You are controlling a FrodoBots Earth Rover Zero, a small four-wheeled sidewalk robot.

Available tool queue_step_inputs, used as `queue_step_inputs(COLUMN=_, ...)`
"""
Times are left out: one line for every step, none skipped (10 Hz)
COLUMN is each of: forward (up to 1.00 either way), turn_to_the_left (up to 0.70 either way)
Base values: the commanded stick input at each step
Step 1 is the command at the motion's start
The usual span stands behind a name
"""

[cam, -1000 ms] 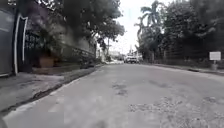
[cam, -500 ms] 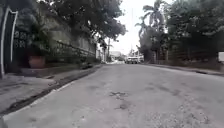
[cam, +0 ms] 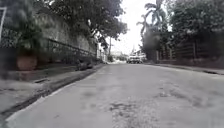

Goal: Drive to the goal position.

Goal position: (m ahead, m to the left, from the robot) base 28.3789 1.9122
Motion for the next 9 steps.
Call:
queue_step_inputs(forward=1.00, turn_to_the_left=0.02)
queue_step_inputs(forward=1.00, turn_to_the_left=0.02)
queue_step_inputs(forward=1.00, turn_to_the_left=0.02)
queue_step_inputs(forward=1.00, turn_to_the_left=0.02)
queue_step_inputs(forward=1.00, turn_to_the_left=-0.30)
queue_step_inputs(forward=1.00, turn_to_the_left=-0.38)
queue_step_inputs(forward=1.00, turn_to_the_left=-0.38)
queue_step_inputs(forward=1.00, turn_to_the_left=-0.38)
queue_step_inputs(forward=1.00, turn_to_the_left=-0.09)
